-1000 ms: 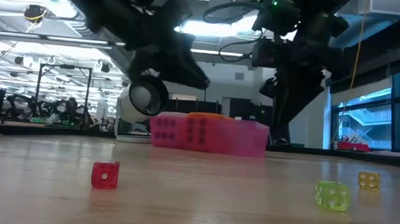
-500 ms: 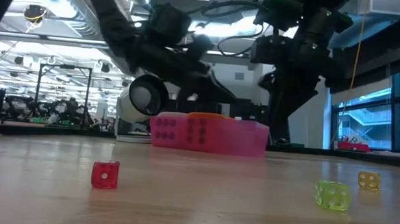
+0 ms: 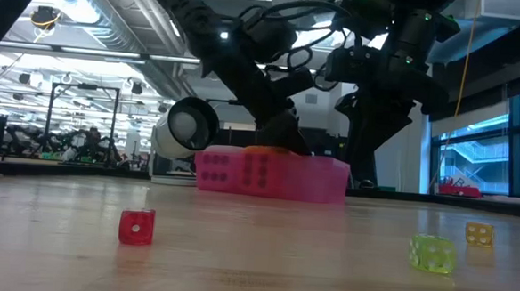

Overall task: Pick & Place Dice
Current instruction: Put the small blue die into the red bin, then put the small yellow die into the red bin

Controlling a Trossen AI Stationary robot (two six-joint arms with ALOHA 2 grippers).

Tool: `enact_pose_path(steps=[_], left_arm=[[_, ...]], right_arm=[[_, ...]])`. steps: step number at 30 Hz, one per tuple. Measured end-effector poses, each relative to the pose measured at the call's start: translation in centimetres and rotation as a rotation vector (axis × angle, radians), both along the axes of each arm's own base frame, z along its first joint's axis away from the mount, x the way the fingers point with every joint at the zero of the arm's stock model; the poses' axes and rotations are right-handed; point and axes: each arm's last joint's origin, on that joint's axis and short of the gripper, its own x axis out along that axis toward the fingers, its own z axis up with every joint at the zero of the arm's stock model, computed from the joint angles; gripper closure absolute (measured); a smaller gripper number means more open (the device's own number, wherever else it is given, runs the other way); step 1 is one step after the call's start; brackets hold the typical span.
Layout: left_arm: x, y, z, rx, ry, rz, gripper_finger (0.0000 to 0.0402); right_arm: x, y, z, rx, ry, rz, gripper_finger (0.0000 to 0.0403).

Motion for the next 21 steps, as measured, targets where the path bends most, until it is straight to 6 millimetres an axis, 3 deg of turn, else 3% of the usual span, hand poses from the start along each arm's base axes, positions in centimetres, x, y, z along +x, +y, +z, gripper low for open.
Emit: enact_pose_path(steps=[16, 21], left_arm=[[-0.1, -0.2, -0.5, -0.031, 0.031, -0.010, 0.0275], [0.1, -1.1, -0.4, -0.001, 0.040, -0.042, 0.0268]], right_arm=[[0.0, 0.0, 0.0, 0.001, -0.003, 0.000, 0.0289], [0.0, 0.0, 0.0, 0.002, -0.003, -0.003, 0.0289]])
